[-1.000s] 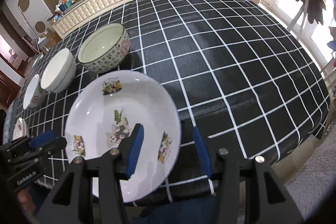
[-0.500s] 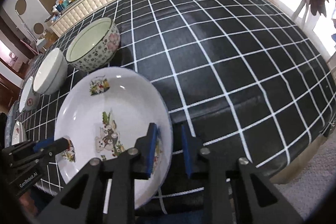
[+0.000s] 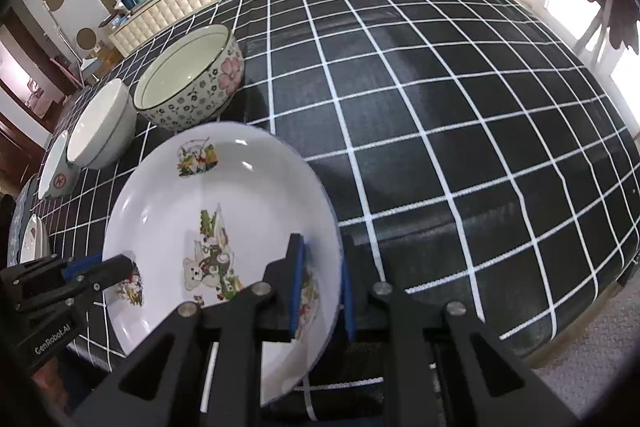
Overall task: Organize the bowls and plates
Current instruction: 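Lift the cartoon-print plate with both grippers and carry it over the plate stack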
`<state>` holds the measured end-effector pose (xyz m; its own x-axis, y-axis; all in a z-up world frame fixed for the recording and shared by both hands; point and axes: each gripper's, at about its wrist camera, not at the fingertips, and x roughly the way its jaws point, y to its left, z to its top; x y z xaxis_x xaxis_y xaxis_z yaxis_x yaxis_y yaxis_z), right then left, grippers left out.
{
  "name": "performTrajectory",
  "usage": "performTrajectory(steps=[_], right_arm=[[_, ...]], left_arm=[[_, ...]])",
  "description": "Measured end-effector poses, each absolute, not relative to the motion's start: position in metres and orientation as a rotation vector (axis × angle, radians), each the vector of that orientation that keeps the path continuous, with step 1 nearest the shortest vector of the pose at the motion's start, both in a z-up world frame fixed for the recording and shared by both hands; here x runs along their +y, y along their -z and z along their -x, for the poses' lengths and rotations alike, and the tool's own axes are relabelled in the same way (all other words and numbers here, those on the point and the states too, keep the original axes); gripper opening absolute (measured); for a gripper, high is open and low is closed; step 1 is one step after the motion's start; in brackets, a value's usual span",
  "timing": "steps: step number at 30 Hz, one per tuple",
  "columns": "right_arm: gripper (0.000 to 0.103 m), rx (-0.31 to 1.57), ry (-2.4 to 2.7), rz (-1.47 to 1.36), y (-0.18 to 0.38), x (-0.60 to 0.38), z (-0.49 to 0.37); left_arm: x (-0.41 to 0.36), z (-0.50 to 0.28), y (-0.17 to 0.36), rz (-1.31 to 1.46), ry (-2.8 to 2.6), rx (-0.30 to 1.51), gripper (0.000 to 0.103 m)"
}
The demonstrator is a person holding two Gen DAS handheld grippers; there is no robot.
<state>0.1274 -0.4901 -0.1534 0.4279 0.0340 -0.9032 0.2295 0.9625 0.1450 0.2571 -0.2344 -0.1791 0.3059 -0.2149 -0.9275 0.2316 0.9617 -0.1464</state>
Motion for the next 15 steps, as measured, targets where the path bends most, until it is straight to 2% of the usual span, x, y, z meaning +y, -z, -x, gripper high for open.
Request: performTrajectory(steps=[15], right_arm=[[0.021,1.091,0.155,-0.203,0.132,-0.45,-0.121]], left_arm=[[-0.204,-0.241,0.156,-0.018,0.274,1.189,0.014]])
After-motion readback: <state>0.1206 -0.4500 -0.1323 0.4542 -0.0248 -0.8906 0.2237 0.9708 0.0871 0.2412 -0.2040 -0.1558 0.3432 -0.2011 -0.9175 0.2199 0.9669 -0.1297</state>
